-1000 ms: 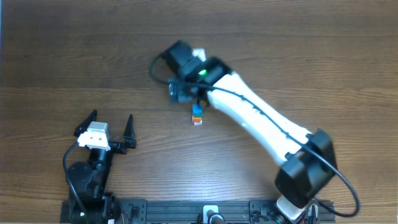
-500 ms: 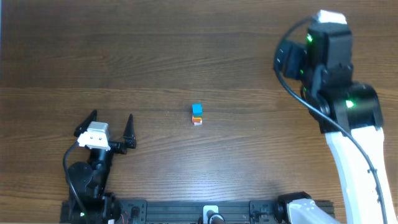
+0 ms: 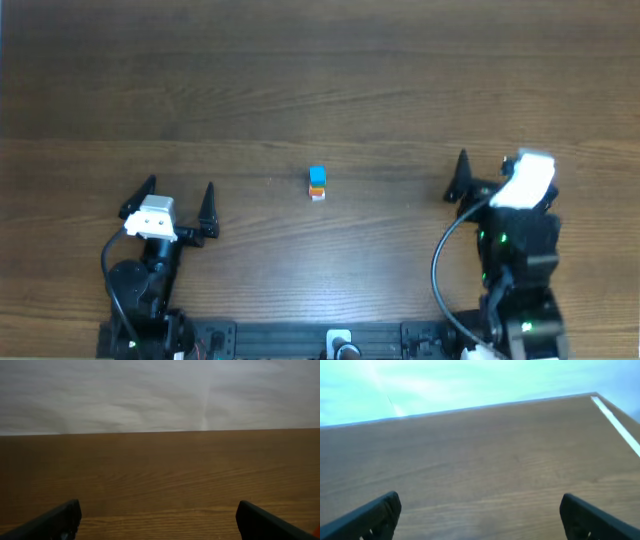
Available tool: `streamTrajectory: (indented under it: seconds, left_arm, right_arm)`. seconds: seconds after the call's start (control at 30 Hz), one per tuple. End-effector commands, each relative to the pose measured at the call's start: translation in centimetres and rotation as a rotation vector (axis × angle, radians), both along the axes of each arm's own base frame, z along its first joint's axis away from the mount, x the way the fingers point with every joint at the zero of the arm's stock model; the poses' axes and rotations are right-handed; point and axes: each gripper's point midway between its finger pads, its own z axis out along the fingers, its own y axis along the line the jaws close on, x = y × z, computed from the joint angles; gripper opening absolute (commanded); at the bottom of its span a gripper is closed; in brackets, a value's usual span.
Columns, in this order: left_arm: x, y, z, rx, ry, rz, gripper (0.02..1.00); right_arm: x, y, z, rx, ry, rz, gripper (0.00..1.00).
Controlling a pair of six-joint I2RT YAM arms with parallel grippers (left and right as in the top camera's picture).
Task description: Stack Cubes
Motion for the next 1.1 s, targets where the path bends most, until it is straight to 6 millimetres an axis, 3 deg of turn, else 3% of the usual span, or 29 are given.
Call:
streamTrajectory:
  seconds: [0.03, 0.33, 0.63, 1.1]
  left_arm:
    - [0.0, 0.0, -0.1, 0.014, -0.003, -0.005, 1.000]
    - [0.0, 0.0, -0.1, 0.014, -0.003, -0.005, 0.998]
    - [0.0, 0.0, -0.1, 0.014, -0.003, -0.005, 1.000]
    - [0.0, 0.0, -0.1, 0.014, -0.003, -0.005, 1.000]
  right_arm:
    - [-0.9, 1.3, -2.2, -0.015, -0.096, 0.091, 0.991]
    - [-2.1, 1.9, -4.2, -0.100, -0.207, 0.143, 0.991]
    - [-1.4, 2.3, -7.6, -0.096, -0.183, 0.169, 0.993]
    - [-1.3, 2.2, -7.5, -0.097, -0.205, 0.161, 0.991]
